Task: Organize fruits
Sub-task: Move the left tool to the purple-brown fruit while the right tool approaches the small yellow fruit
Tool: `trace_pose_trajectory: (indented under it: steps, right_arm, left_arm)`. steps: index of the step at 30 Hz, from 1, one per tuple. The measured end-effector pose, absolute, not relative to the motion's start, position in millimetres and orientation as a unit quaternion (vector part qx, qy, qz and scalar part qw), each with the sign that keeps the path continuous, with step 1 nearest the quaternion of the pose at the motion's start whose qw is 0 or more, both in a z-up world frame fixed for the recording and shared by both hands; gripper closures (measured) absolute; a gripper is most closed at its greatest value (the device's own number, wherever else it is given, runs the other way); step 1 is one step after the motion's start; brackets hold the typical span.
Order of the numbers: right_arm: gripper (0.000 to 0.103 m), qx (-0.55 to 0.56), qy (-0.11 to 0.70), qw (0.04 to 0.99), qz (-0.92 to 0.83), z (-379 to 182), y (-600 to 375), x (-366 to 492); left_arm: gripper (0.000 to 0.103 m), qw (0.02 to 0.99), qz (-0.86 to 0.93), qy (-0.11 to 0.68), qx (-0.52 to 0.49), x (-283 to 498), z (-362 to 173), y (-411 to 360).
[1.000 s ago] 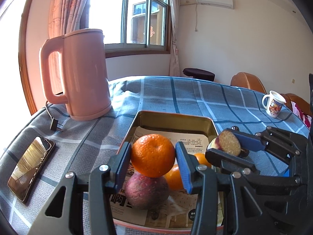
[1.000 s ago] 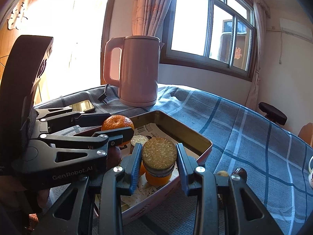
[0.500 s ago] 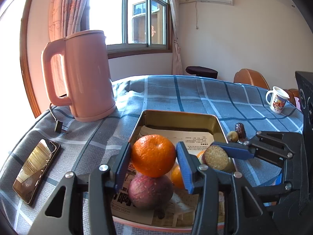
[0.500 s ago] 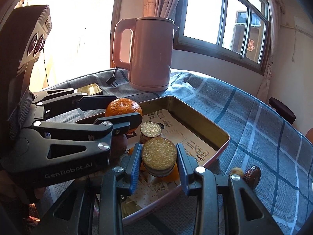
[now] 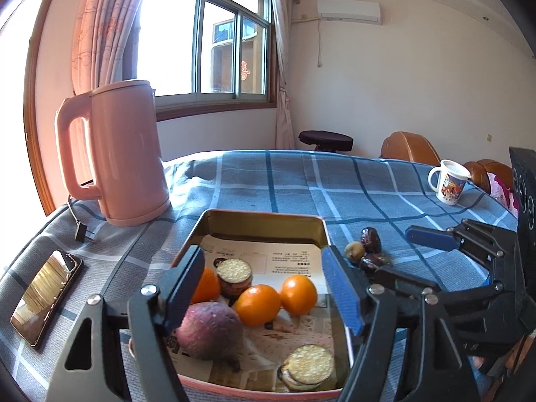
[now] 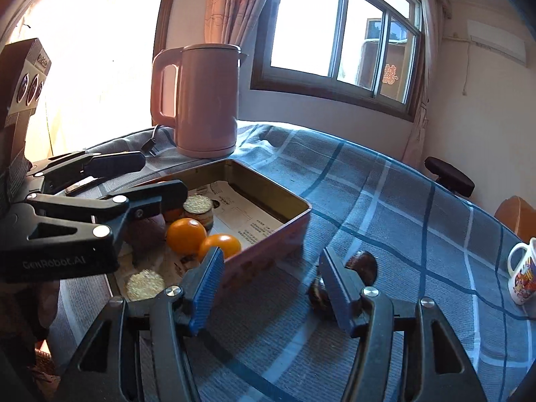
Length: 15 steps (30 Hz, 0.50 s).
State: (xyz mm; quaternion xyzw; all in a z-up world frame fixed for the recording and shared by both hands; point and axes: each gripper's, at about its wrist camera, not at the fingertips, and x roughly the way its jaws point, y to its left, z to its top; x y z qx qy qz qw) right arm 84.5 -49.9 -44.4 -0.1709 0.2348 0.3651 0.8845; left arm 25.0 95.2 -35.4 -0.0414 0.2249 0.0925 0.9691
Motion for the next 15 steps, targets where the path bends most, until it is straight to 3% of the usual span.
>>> trace_pose_trajectory:
  steps: [15]
  right_arm:
    - [0.041, -0.050, 0.284, 0.950, 0.122, -43, -259, 137]
  left_arm:
    - [0.028, 0.959, -0.009, 0.284, 0.006, 78, -47, 0]
